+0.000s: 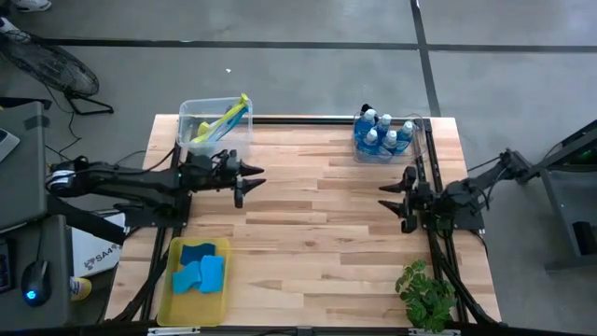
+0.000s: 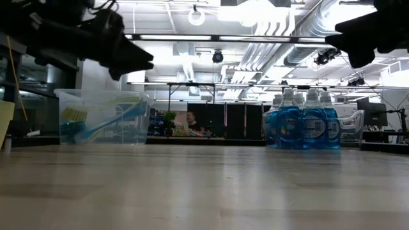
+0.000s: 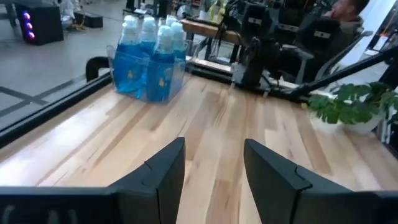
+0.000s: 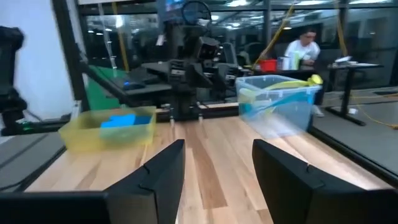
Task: Pick & Place Kitchen Sink Supplies
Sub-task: Return to Home Position
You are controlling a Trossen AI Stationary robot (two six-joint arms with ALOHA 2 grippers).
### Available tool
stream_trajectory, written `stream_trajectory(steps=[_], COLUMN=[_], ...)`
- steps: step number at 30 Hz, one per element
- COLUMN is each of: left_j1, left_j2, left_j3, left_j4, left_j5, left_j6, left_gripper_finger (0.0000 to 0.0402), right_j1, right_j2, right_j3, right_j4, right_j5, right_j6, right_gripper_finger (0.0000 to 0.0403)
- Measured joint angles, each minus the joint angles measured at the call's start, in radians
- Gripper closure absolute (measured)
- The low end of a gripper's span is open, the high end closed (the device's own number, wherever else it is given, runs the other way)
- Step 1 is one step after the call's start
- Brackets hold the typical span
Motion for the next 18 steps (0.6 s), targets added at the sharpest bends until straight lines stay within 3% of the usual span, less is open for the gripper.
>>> stream_trajectory(steps=[11,14,18], left_j1=[0.001,0.001,0.001], left_j2=[-0.065,-0.064,-0.063], left_j3=[-0.272,-0.291,-0.292], left_j4=[0.403,0.428,0.346], left_j5=[-0.036,-0.042,-0.093], left_j6=[0.083,0.074,0.063], left_gripper_finger=[0.0241,0.0241,0.0241], right_j1=[-0.280,-0.357,-0.449], right_j2=[0.004,0.009,0.020], right_j3=[-0.009,-0.009,-0.010], right_j4=[-0.059,-0.068,-0.154], right_j5=[-0.326,-0.397,-0.440], right_j6=[0.044,0.044,0.068], right_gripper_finger=[0.0222,0.0222,0.0222])
